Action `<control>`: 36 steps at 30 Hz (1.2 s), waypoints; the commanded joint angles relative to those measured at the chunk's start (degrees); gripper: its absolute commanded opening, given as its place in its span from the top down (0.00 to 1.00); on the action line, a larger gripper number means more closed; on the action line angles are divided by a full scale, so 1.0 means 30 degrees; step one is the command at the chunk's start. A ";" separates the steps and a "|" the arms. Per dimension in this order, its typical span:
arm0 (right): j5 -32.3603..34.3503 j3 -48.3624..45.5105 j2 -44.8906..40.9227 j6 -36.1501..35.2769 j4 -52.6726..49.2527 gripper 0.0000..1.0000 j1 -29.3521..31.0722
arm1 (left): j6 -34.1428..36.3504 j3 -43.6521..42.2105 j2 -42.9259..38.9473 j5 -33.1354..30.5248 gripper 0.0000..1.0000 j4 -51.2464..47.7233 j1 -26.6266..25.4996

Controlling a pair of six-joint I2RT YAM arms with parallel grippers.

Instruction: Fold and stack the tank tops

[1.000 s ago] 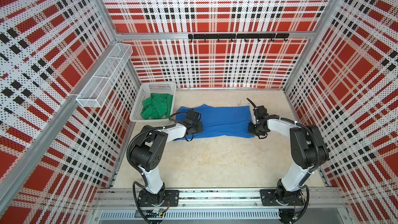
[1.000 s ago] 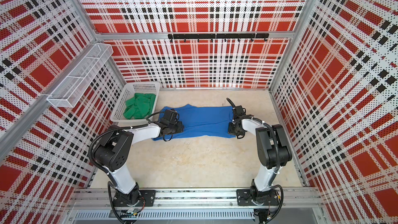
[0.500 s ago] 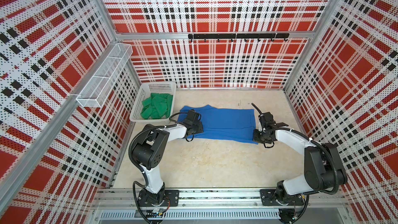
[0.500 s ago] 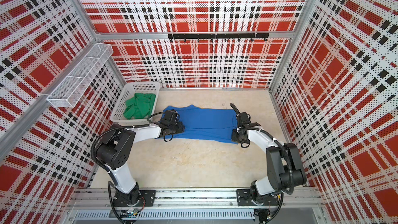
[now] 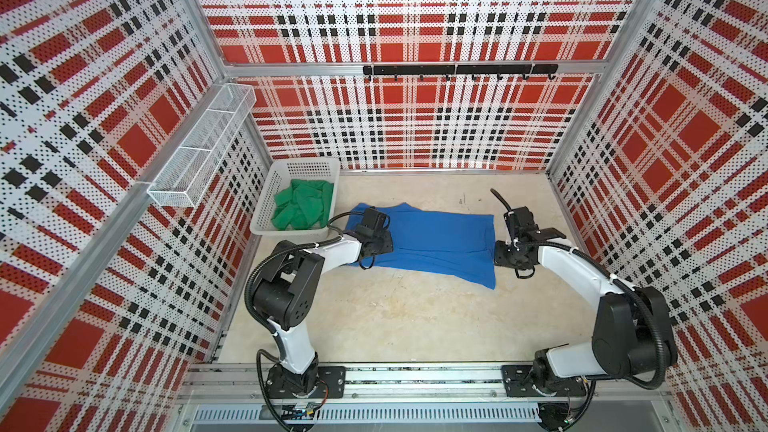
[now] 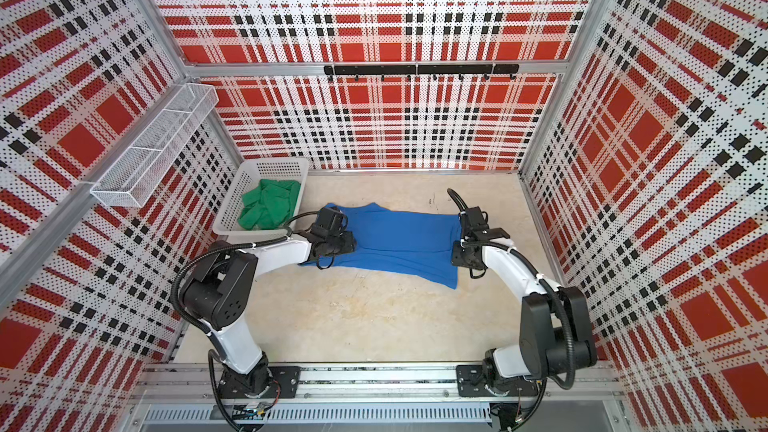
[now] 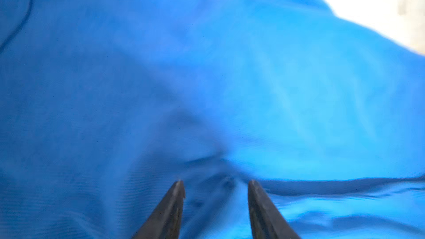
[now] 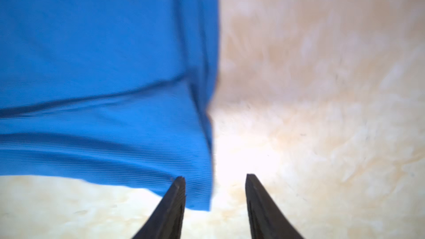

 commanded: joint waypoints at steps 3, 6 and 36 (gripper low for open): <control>-0.1038 0.0195 0.1569 0.1814 0.0897 0.59 0.2861 | -0.0365 0.0242 0.0045 -0.0138 0.50 -0.0172 -0.1303; -0.1526 -0.0966 0.2198 0.2963 0.2037 0.63 0.3090 | -0.0453 -0.0514 0.0463 -0.0024 0.50 0.0615 -0.1096; -0.1590 -0.1516 -0.2851 -0.1810 0.0429 0.38 -0.2627 | -0.1090 -0.2190 -0.3561 0.0232 0.47 -0.2460 -0.1570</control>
